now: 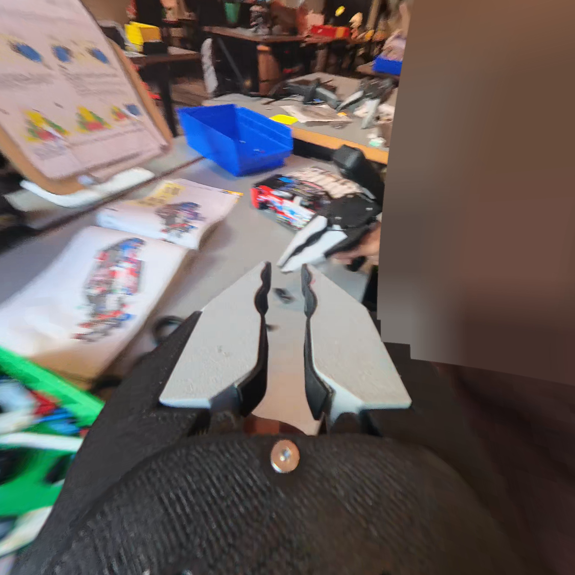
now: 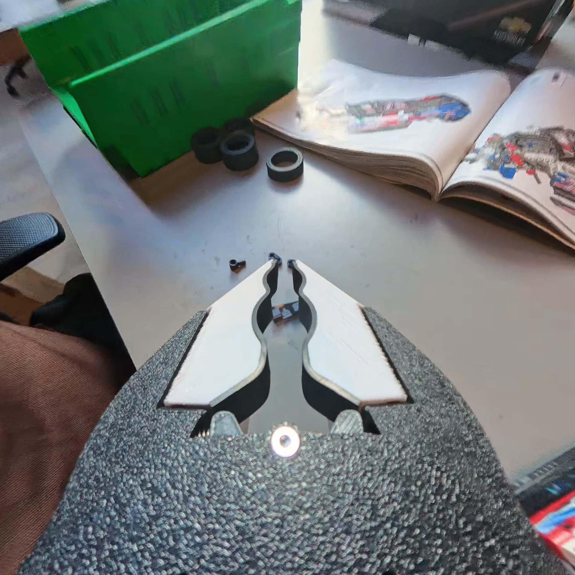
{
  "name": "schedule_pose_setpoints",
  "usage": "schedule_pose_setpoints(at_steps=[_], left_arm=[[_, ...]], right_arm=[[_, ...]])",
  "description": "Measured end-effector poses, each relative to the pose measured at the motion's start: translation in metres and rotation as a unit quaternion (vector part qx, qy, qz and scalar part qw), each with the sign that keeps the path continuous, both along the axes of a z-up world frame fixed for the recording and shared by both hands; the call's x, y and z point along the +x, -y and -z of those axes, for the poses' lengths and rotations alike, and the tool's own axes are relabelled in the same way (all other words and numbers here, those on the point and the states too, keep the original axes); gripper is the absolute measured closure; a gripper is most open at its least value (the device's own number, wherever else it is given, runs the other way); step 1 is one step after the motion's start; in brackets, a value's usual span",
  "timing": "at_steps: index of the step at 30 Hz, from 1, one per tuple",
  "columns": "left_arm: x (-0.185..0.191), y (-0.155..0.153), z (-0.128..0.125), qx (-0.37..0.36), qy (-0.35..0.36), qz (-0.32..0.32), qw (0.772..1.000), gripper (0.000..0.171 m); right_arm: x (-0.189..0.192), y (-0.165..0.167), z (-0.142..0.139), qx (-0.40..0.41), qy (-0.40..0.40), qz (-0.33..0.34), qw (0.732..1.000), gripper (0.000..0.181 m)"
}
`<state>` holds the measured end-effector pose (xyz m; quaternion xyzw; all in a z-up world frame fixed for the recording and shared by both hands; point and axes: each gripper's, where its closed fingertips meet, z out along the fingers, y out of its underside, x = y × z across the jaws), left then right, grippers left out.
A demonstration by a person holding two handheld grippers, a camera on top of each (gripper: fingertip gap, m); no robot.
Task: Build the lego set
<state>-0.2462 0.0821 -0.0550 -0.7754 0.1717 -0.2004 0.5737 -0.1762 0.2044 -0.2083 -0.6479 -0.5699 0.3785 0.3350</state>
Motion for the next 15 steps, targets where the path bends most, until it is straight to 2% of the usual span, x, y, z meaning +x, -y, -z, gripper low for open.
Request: schedule_pose_setpoints(at_steps=[1, 3, 4, 6, 8, 10, 13, 15], left_arm=[[0.016, 0.006, 0.019, -0.003, 0.028, 0.013, 1.000, 0.157], [0.033, 0.004, 0.060, -0.013, 0.064, -0.016, 0.998, 0.162], [0.038, 0.001, 0.080, -0.021, 0.060, -0.027, 0.998, 0.161], [0.035, -0.010, 0.109, -0.012, -0.009, -0.066, 0.998, 0.159], [0.028, -0.023, 0.116, 0.035, -0.065, -0.098, 0.992, 0.160], [0.032, -0.031, 0.120, 0.066, -0.084, -0.092, 0.990, 0.160], [0.032, -0.041, 0.128, 0.078, -0.084, -0.082, 0.990, 0.160], [0.029, -0.045, 0.124, 0.083, -0.052, -0.064, 0.993, 0.156]], right_arm=[[0.000, 0.004, -0.002, 0.014, -0.035, 0.001, 0.999, 0.173], [0.001, 0.012, -0.010, 0.031, -0.105, 0.001, 0.994, 0.181], [0.002, 0.014, -0.013, 0.045, -0.119, -0.001, 0.992, 0.181], [0.003, 0.011, -0.019, 0.109, -0.129, -0.001, 0.986, 0.181], [0.001, 0.008, -0.012, 0.151, -0.110, -0.007, 0.982, 0.181], [-0.003, 0.012, -0.005, 0.159, -0.091, -0.024, 0.983, 0.181], [-0.007, 0.005, -0.003, 0.188, -0.085, -0.010, 0.978, 0.181], [-0.010, -0.001, -0.004, 0.199, -0.084, 0.003, 0.976, 0.181]])
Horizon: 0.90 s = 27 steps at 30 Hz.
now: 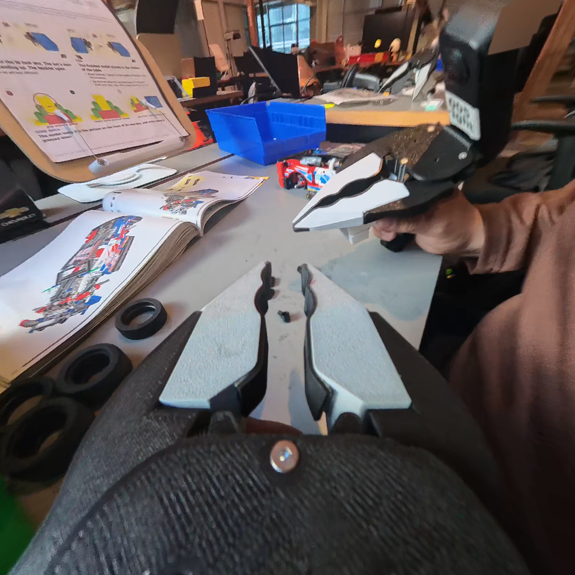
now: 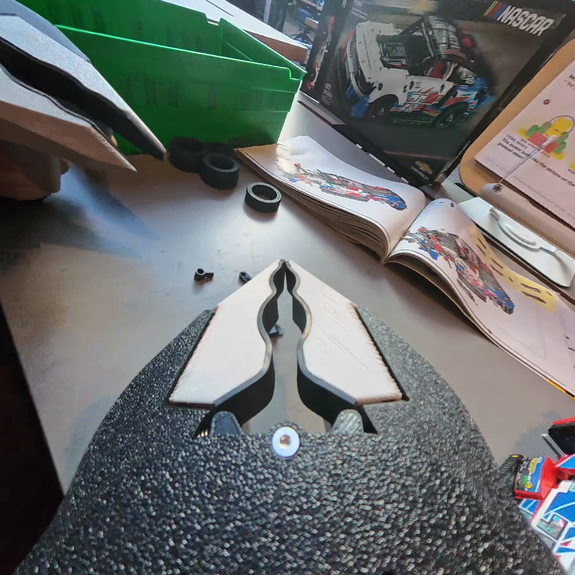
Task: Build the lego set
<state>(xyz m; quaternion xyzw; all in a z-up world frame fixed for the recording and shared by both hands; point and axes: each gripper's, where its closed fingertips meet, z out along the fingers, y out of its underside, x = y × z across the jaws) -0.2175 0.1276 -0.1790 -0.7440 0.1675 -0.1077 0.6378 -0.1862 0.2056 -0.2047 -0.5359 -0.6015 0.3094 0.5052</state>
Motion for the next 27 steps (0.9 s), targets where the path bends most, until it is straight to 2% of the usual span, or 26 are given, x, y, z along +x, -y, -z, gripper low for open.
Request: schedule_pose_setpoints(at_steps=[6, 13, 17, 27], left_arm=[[-0.009, -0.011, 0.006, -0.069, 0.113, 0.047, 0.990, 0.144], [-0.015, -0.019, 0.004, -0.064, 0.124, 0.041, 0.989, 0.149], [-0.023, -0.022, 0.003, -0.073, 0.157, 0.033, 0.984, 0.148], [-0.023, -0.022, 0.003, -0.073, 0.159, 0.036, 0.984, 0.148]], right_arm=[[-0.015, -0.019, -0.003, -0.003, -0.009, 0.020, 1.000, 0.181], [-0.024, -0.036, -0.008, -0.026, -0.029, 0.040, 0.998, 0.181], [-0.025, -0.038, -0.008, -0.030, -0.030, 0.042, 0.998, 0.181], [-0.022, -0.042, -0.012, -0.039, -0.043, 0.053, 0.997, 0.181]])
